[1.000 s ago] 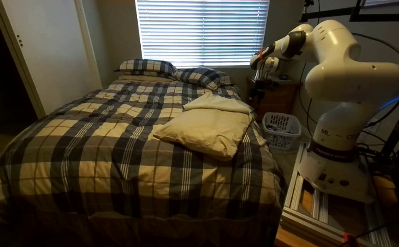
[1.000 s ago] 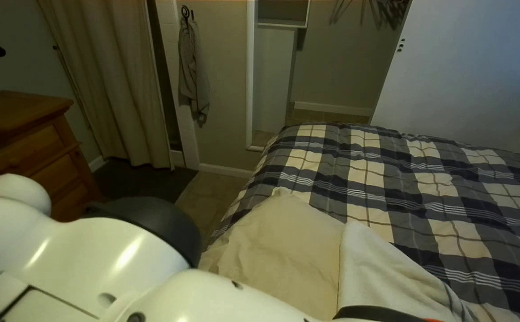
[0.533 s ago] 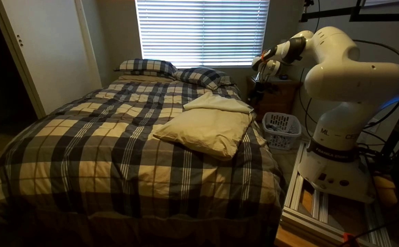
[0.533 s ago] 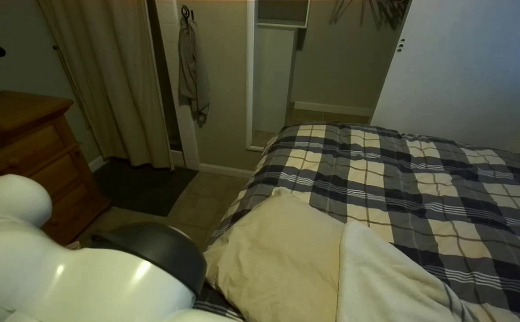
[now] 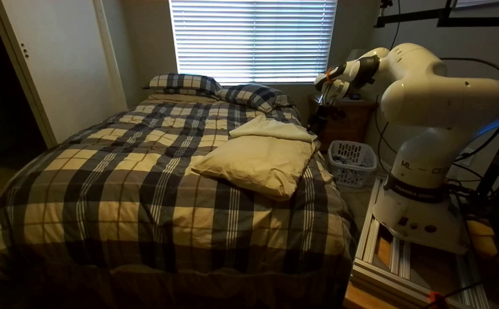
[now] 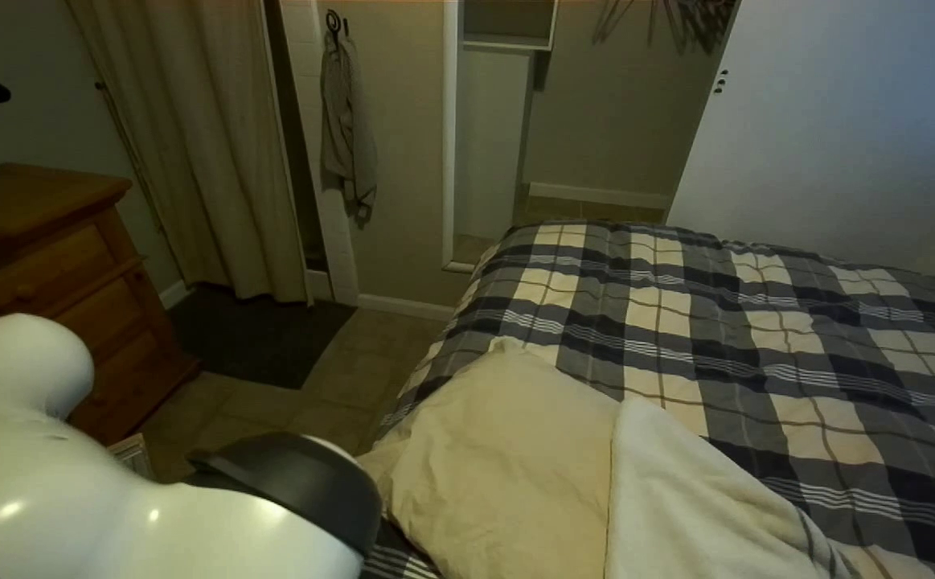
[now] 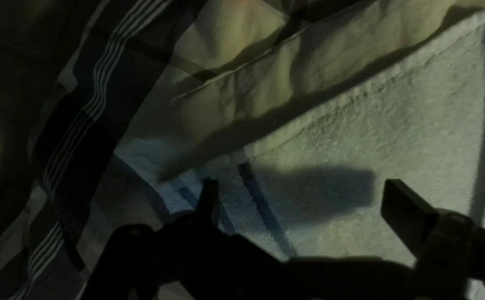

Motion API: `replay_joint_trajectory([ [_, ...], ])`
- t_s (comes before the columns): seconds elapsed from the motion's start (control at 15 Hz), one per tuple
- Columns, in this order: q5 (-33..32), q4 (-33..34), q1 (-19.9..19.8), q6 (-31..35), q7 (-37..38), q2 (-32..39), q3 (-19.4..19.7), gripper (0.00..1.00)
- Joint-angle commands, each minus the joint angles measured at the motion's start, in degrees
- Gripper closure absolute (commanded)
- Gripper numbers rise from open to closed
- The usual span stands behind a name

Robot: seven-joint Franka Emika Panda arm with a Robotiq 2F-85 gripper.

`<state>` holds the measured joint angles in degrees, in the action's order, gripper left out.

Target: Fold the towel into a triangle twice.

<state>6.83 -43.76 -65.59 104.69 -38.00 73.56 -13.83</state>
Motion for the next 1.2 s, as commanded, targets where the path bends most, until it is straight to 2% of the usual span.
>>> replay_joint_trajectory([
  [0.0,1.32,6.10,-0.29,-2.05,1.29,3.27,-0.81,0.10],
  [0.07,1.28,6.57,-0.35,-1.93,1.38,3.44,-0.81,0.24],
  [0.2,1.24,7.49,-0.43,-2.14,1.80,3.73,-0.77,0.41],
  [0.47,0.90,8.77,-0.18,-2.70,2.80,4.62,-0.57,0.70],
  [0.53,0.65,9.04,-0.08,-3.15,3.04,4.82,-0.35,0.27],
  [0.6,0.57,9.23,-0.10,-3.26,3.35,5.04,-0.22,0.31],
  [0.67,0.64,9.57,-0.22,-3.29,3.64,5.33,-0.20,0.30],
  [0.93,0.60,10.78,-0.33,-2.32,3.80,6.37,-0.27,0.02],
  [1.13,0.64,11.67,-0.25,-1.69,3.52,7.07,-0.42,0.00],
])
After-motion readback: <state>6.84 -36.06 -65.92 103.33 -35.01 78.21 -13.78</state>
